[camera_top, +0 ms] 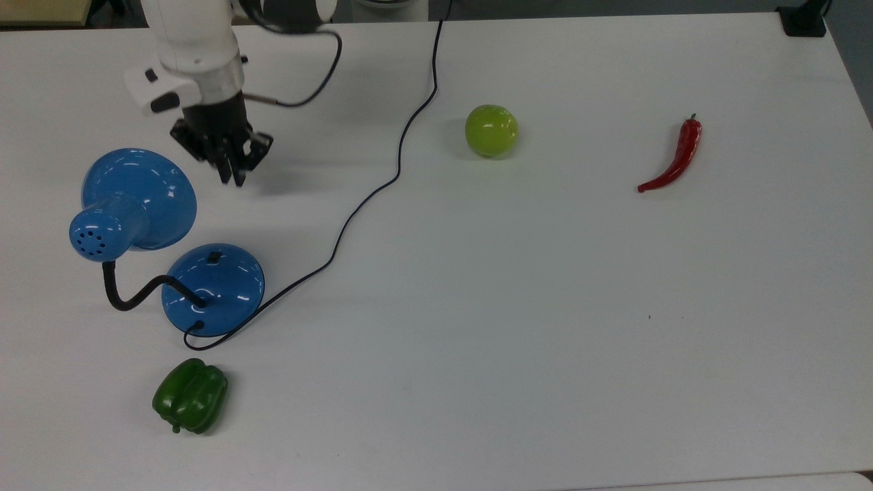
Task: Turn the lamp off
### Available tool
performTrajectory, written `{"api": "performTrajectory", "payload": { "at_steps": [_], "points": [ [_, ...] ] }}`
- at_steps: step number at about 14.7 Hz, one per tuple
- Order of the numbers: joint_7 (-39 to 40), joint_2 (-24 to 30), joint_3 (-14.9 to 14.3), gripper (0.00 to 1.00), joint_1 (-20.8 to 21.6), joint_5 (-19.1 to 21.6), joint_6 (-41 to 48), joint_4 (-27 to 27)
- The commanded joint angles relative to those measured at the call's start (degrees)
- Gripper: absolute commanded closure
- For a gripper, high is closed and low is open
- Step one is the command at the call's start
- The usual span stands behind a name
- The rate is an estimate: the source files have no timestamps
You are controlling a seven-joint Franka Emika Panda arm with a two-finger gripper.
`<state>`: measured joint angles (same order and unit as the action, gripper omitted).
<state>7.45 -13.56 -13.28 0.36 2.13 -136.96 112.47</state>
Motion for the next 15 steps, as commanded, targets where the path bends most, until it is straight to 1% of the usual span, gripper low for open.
{"api": "performTrajectory", "payload": {
  "at_steps": [1,3,4,5,6,7,8,9,10,12,14,15],
  "points": [
    [0.64,8.36,0.36,0.0,0.25,-2.22,12.22,2.31],
    [0.73,12.05,0.36,0.0,0.86,-2.31,19.15,1.61],
    [0.64,13.55,0.36,0.0,1.39,-2.22,22.67,0.39],
    [0.55,15.04,0.28,0.0,2.44,-2.22,28.53,-1.71],
    [-1.01,16.71,0.27,0.0,2.71,-2.22,35.73,-5.47],
    [-2.86,17.16,0.36,0.0,2.8,-2.05,40.59,-8.82],
    [-4.88,17.08,0.62,0.0,2.89,-1.26,46.55,-14.07],
    [-5.94,17.08,0.71,0.0,3.41,-0.99,49.57,-16.56],
    [-7.17,17.16,1.06,0.0,4.11,-0.56,51.77,-18.5],
    [-10.07,17.08,3.16,0.0,4.38,-0.2,53.64,-20.97],
    [-12.53,16.82,5.19,0.0,4.3,-0.03,52.86,-21.15],
    [-12.46,16.55,6.41,0.0,4.12,0.15,52.68,-21.15]
  ]
}}
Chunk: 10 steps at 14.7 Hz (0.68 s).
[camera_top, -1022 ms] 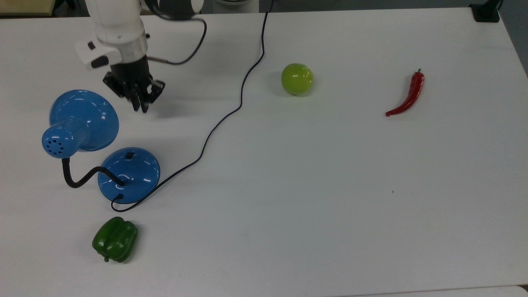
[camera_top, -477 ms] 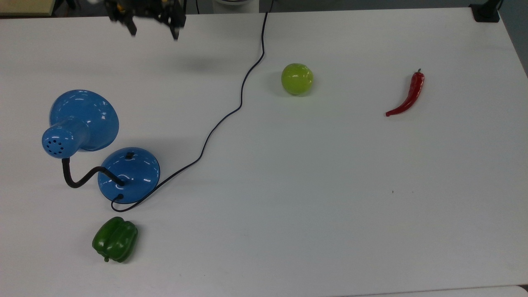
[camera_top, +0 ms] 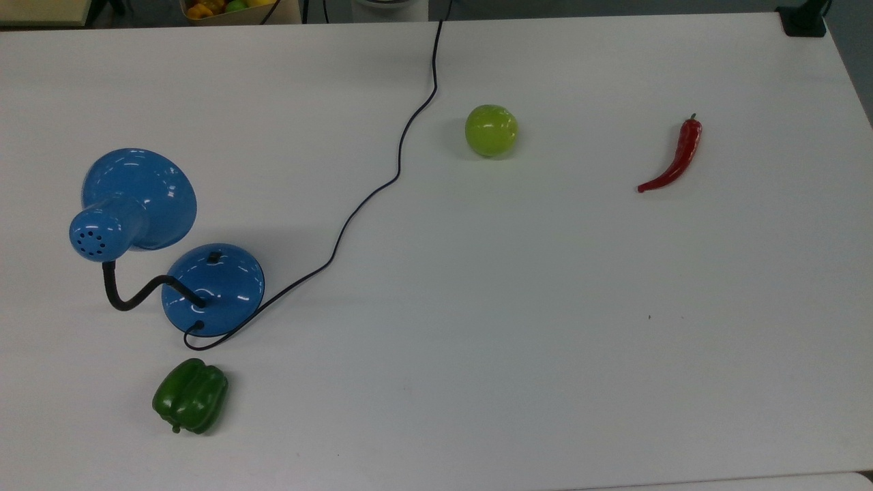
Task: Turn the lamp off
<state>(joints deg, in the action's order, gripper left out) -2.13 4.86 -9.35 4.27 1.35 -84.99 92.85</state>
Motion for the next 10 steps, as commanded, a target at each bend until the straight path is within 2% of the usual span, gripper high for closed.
{"api": "performTrajectory", "payload": {
  "at_steps": [1,4,8,10],
  "points": [
    [-2.36,-2.13,3.63,0.0,-0.05,0.93,0.18,-1.62],
    [-1.83,-3.71,6.53,0.0,-0.14,0.85,-5.96,-1.45],
    [11.59,-6.44,6.63,0.0,0.21,0.93,-11.58,-1.27],
    [12.85,-6.44,6.28,0.0,0.39,0.93,-13.7,-1.01]
  ]
}}
